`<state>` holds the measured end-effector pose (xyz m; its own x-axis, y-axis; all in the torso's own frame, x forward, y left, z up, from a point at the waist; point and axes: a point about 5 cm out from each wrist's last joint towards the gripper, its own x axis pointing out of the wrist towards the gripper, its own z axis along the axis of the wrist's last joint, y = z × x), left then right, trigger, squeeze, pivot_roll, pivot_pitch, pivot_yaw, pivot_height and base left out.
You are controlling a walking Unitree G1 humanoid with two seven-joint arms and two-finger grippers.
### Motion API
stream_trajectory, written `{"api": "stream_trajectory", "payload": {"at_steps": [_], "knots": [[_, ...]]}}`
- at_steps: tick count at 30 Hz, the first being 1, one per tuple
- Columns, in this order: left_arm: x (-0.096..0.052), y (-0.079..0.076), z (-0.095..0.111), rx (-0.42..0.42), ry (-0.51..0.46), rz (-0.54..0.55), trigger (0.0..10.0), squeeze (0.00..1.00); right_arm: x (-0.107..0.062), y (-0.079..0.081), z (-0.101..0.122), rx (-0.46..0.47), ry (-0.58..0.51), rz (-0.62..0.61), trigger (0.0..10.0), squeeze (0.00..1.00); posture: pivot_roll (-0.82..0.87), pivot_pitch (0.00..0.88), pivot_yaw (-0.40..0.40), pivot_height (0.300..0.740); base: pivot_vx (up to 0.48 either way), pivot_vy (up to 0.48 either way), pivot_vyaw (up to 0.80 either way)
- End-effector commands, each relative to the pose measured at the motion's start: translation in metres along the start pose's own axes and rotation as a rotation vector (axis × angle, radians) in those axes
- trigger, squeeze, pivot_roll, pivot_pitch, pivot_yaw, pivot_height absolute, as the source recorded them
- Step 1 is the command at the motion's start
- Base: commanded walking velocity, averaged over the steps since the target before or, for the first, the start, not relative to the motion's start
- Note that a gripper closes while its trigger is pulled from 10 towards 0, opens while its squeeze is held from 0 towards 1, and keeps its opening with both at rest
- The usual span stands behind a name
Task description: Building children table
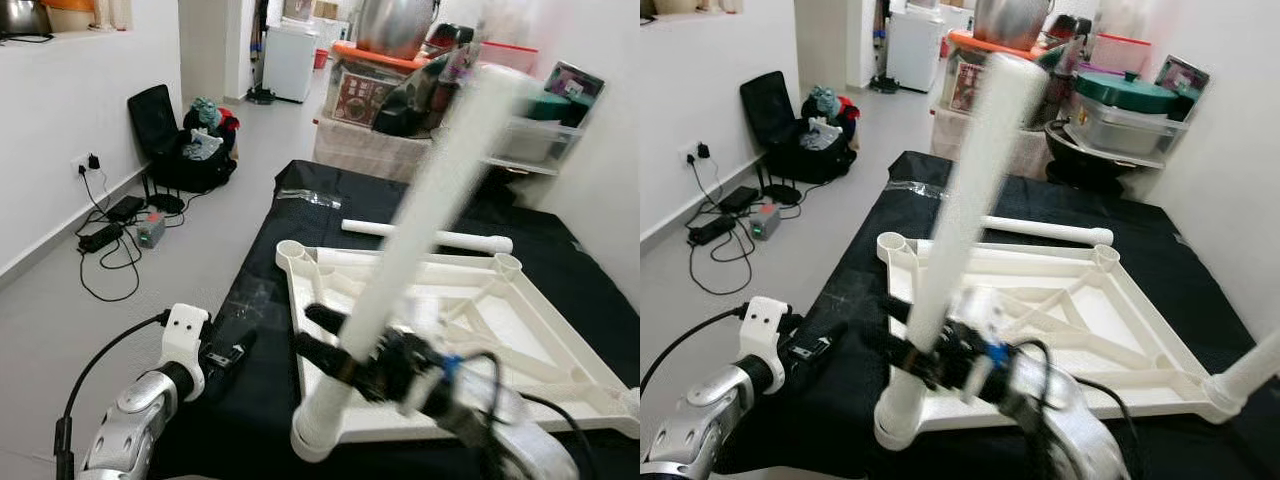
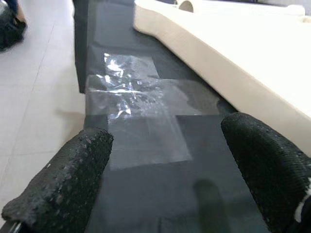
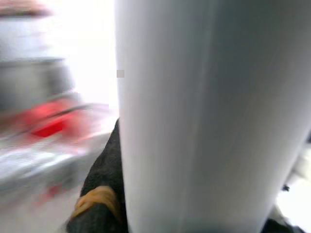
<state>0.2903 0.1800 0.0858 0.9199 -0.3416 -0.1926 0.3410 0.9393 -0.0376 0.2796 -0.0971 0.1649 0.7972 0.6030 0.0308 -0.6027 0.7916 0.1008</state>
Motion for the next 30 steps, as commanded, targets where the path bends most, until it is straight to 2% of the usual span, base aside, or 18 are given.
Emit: {"api": "stream_trajectory", "payload": {"at_steps": [1, 3, 4, 6, 11, 16, 22, 30], "knots": [[-0.002, 0.001, -0.005, -0.008, 0.015, 0.010, 10.0, 0.00, -0.072, -0.088, -0.100, 0.020, 0.525, -0.782, 0.0, 0.00, 0.09, 0.000, -0.159, 0.740, 0.000, 0.000, 0.00], [-0.002, 0.001, -0.005, -0.008, 0.015, 0.010, 10.0, 0.00, -0.072, -0.088, -0.100, 0.020, 0.525, -0.782, 0.0, 0.00, 0.09, 0.000, -0.159, 0.740, 0.000, 0.000, 0.00], [-0.002, 0.002, -0.006, -0.010, 0.015, 0.014, 10.0, 0.00, -0.083, -0.096, -0.104, 0.066, 0.524, -0.915, 0.0, 0.00, 0.09, 0.000, -0.159, 0.740, 0.000, 0.000, 0.00], [-0.004, 0.003, -0.006, -0.013, 0.019, 0.015, 10.0, 0.00, -0.093, -0.091, -0.107, 0.145, 0.501, -0.997, 0.0, 0.00, 0.08, 0.000, -0.145, 0.740, 0.000, 0.000, 0.00], [-0.002, 0.006, -0.005, -0.011, 0.019, 0.016, 10.0, 0.00, -0.091, -0.080, -0.104, 0.159, 0.460, -1.017, 0.0, 0.00, 0.08, 0.000, -0.140, 0.740, 0.000, 0.000, 0.00], [0.000, 0.005, -0.003, -0.011, 0.015, 0.014, 10.0, 0.00, -0.088, -0.079, -0.104, 0.152, 0.458, -1.001, 0.0, 0.00, 0.08, 0.000, -0.137, 0.740, 0.000, 0.000, 0.00], [0.000, 0.004, -0.004, -0.011, 0.017, 0.010, 10.0, 0.00, -0.081, -0.080, -0.106, 0.163, 0.457, -1.066, 0.0, 0.00, 0.08, 0.000, -0.139, 0.740, 0.000, 0.000, 0.00], [0.000, 0.004, -0.004, -0.012, 0.017, 0.009, 10.0, 0.00, -0.077, -0.079, -0.101, 0.176, 0.429, -1.060, 0.0, 0.00, 0.07, 0.000, -0.139, 0.740, 0.000, 0.000, 0.00]]}}
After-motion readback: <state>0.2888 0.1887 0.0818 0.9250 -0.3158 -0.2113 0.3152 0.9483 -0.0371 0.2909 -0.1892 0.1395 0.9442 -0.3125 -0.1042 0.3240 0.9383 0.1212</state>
